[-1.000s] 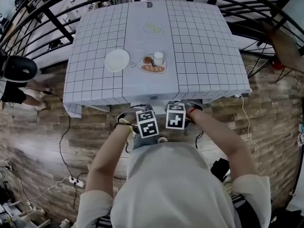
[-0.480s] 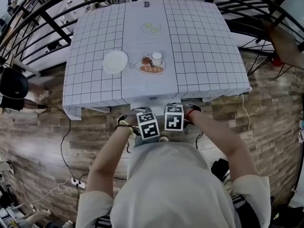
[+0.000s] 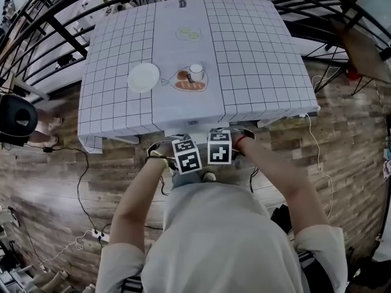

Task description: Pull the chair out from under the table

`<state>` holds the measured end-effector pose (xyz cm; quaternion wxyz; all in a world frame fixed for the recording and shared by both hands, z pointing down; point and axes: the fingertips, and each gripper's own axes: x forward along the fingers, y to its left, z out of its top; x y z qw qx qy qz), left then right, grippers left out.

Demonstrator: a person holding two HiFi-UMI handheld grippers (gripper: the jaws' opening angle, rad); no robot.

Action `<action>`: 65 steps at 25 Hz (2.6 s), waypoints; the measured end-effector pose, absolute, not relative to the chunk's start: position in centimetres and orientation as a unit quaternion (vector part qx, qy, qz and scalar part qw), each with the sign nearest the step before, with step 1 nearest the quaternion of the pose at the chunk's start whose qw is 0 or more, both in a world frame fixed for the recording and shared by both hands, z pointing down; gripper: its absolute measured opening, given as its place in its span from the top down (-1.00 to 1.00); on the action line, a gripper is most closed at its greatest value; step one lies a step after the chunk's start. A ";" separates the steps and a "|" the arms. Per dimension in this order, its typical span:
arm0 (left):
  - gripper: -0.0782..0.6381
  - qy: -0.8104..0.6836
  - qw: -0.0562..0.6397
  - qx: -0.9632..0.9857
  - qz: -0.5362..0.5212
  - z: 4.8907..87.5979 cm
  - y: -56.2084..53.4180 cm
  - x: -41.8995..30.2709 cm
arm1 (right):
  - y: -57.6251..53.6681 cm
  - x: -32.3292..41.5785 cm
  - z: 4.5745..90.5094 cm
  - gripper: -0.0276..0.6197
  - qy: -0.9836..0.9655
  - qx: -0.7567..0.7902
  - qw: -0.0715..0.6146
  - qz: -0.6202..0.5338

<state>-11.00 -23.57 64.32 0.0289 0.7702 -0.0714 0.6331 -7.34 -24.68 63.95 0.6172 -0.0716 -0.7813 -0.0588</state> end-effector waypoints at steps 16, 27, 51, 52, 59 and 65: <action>0.56 -0.079 0.013 0.766 0.638 64.4 -23.8 -11.0 | -24.8 -7.4 64.0 0.69 -0.781 -0.065 0.615 -0.085; 0.57 -0.079 0.016 0.767 0.637 64.3 -23.8 -10.9 | -24.7 -7.3 64.0 0.69 -0.782 -0.067 0.615 -0.082; 0.57 -0.080 0.012 0.771 0.632 64.2 -21.1 -10.5 | -21.9 -6.8 63.9 0.68 -0.781 -0.055 0.618 -0.073; 0.57 -0.080 0.012 0.771 0.632 64.1 -21.0 -10.5 | -21.8 -6.8 63.9 0.68 -0.781 -0.055 0.618 -0.072; 0.57 -0.072 0.009 0.772 0.632 64.2 -19.9 -10.3 | -20.6 -6.5 63.9 0.68 -0.779 -0.055 0.622 -0.062; 0.57 -0.063 0.005 0.772 0.632 64.1 -18.6 -10.1 | -19.3 -6.4 63.8 0.68 -0.781 -0.050 0.621 -0.052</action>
